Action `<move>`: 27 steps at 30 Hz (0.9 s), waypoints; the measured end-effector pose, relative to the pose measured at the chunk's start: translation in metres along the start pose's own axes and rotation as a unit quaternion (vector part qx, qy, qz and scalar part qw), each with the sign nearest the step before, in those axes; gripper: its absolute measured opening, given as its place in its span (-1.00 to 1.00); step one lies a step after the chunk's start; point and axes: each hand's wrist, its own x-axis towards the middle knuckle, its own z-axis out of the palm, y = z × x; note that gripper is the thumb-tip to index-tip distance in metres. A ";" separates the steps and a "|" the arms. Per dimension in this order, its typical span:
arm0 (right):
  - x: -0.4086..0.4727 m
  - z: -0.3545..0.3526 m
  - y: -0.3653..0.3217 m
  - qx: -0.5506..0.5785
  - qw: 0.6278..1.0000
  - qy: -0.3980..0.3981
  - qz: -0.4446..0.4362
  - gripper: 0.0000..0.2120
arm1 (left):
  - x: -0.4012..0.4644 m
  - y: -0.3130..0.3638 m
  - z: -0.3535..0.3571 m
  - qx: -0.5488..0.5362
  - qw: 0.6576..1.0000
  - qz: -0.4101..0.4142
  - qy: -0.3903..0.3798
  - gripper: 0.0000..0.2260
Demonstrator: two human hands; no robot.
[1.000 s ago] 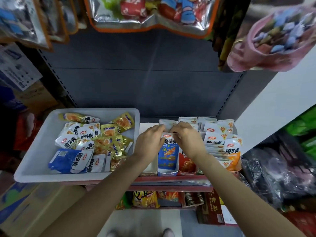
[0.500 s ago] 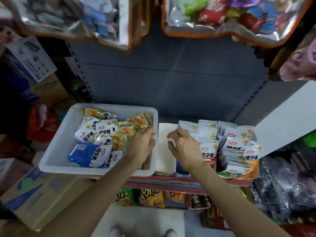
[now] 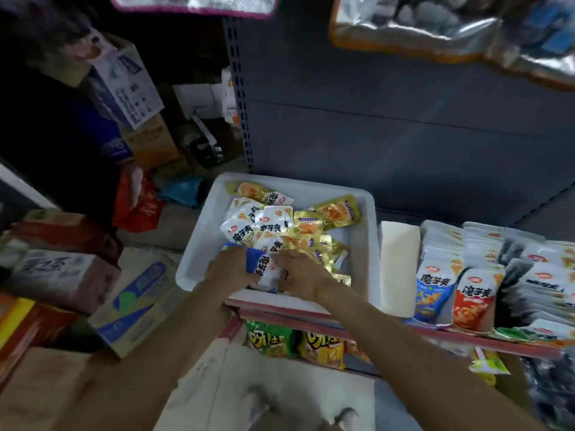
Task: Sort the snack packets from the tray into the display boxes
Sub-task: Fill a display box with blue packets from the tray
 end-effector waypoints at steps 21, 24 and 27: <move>-0.008 -0.029 0.006 0.329 0.914 0.217 0.103 -0.83 | -0.014 0.042 -0.018 -0.076 0.988 0.117 -0.067 -0.28; -0.031 -0.053 0.011 0.434 0.859 0.252 0.097 -0.80 | -0.023 0.064 -0.026 -0.086 0.982 0.160 -0.051 -0.26; -0.052 -0.072 0.028 0.474 0.829 0.281 0.093 -0.72 | -0.019 0.090 -0.024 -0.071 0.980 0.188 0.006 -0.55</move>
